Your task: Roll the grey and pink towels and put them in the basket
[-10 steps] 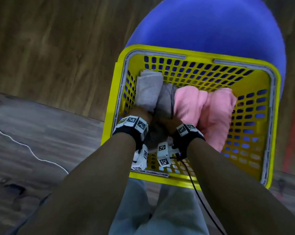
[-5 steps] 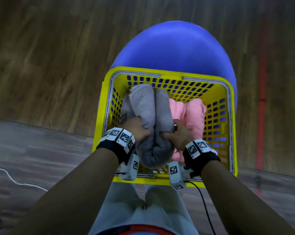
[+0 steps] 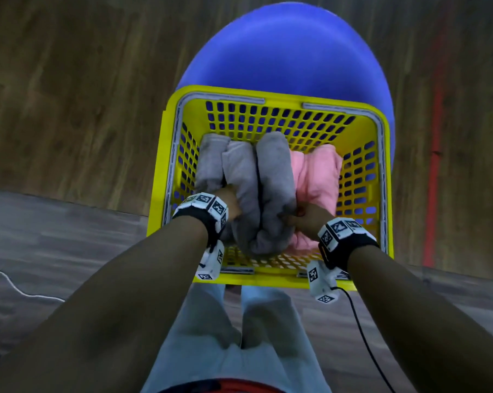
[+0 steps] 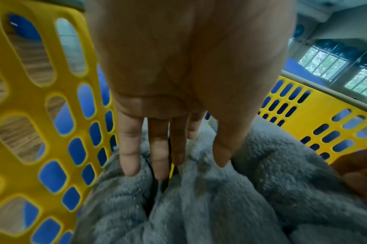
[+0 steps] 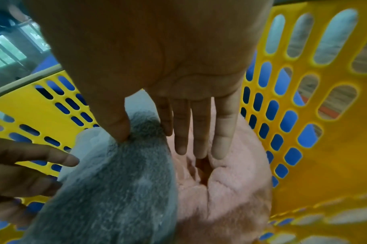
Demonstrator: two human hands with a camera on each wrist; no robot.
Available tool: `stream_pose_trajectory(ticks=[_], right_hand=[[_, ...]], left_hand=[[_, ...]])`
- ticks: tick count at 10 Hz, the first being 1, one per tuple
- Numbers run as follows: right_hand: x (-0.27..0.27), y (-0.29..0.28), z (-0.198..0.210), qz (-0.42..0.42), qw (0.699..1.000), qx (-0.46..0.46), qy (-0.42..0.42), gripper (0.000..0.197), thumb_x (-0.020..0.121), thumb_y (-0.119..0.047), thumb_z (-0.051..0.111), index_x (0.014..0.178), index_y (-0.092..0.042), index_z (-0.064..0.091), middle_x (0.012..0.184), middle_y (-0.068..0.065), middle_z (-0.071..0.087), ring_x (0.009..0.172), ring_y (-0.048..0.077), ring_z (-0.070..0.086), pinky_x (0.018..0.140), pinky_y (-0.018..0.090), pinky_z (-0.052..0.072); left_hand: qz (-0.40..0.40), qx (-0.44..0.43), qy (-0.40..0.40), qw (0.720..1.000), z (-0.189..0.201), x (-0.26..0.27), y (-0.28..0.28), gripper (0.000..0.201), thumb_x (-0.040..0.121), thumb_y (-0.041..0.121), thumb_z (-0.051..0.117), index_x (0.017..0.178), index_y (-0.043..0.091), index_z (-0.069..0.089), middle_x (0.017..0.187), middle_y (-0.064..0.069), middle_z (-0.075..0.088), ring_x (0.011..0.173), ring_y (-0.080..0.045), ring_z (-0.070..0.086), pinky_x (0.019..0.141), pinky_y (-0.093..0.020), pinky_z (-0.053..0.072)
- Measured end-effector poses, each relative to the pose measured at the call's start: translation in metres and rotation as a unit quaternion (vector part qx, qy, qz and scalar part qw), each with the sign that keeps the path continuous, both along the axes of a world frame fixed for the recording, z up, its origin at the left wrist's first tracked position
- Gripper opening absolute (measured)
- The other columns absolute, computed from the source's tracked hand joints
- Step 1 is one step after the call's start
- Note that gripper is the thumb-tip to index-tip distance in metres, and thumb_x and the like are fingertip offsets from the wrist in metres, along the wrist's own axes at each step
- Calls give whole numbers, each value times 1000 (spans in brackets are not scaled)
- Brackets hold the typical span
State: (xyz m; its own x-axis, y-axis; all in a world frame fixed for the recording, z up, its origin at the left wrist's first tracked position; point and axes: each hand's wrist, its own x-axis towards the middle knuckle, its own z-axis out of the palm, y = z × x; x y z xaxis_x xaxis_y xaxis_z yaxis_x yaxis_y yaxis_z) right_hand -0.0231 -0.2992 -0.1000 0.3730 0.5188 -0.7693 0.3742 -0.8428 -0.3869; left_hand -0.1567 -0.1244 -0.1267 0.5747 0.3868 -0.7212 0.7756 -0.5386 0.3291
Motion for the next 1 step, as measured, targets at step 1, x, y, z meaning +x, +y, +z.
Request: stream_pose_trajectory(ticks=[1], right_hand=[[4, -2, 15, -12, 999, 9, -42, 41, 89, -45, 59, 107, -10, 69, 98, 11, 71, 88, 27, 65, 79, 31, 50]], left_hand=[[-19, -19, -20, 999, 22, -4, 11, 29, 92, 25, 60, 116, 7, 60, 119, -15, 63, 108, -30, 59, 84, -29, 43]])
